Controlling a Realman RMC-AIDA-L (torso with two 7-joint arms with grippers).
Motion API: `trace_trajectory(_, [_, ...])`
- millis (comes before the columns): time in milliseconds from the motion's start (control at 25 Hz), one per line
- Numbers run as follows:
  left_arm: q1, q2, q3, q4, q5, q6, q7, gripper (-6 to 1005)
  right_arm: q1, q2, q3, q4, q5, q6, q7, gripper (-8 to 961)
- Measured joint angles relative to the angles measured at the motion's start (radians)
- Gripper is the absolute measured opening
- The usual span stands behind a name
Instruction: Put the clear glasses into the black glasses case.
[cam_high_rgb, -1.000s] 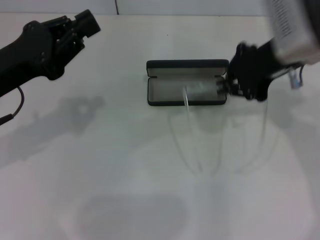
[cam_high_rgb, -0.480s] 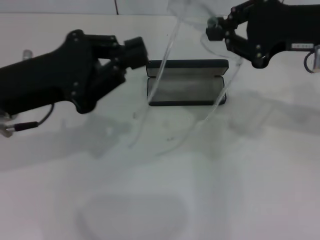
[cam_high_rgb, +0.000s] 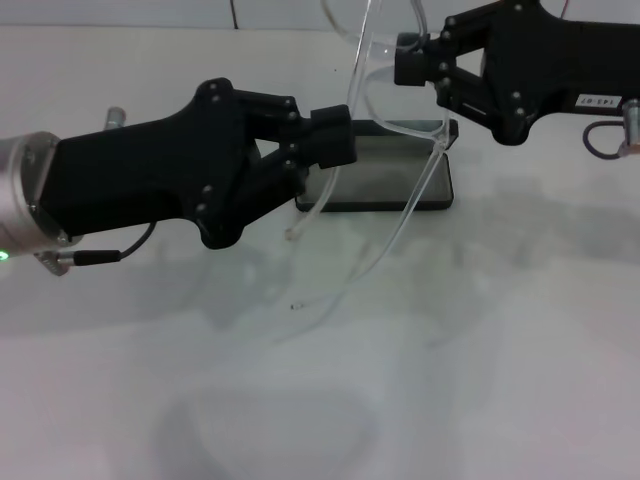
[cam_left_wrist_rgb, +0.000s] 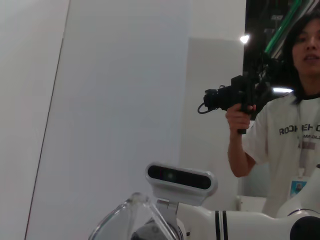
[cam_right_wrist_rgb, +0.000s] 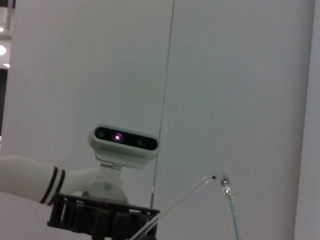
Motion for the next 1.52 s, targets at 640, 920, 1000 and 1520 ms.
trace_trajectory(640, [-0.039, 0.000, -0.010, -0.083, -0.001, -0.048, 0.053, 81, 0.069, 0.003, -0.031, 0.119, 0.043, -0.004, -0.059, 74])
trace_trajectory(920, [-0.042, 0.001, -0.004, -0.085, -0.004, -0.026, 0.053, 81, 0.096, 0.000, -0.030, 0.188, 0.039, 0.019, -0.112, 74])
trace_trajectory(1000, [-0.044, 0.001, -0.004, -0.085, -0.005, -0.006, 0.053, 80, 0.101, 0.000, -0.030, 0.200, 0.039, 0.021, -0.120, 75])
trace_trajectory(1520, [-0.049, 0.000, -0.014, -0.115, -0.011, -0.017, 0.060, 80, 0.135, 0.006, -0.045, 0.259, 0.087, -0.044, -0.145, 76])
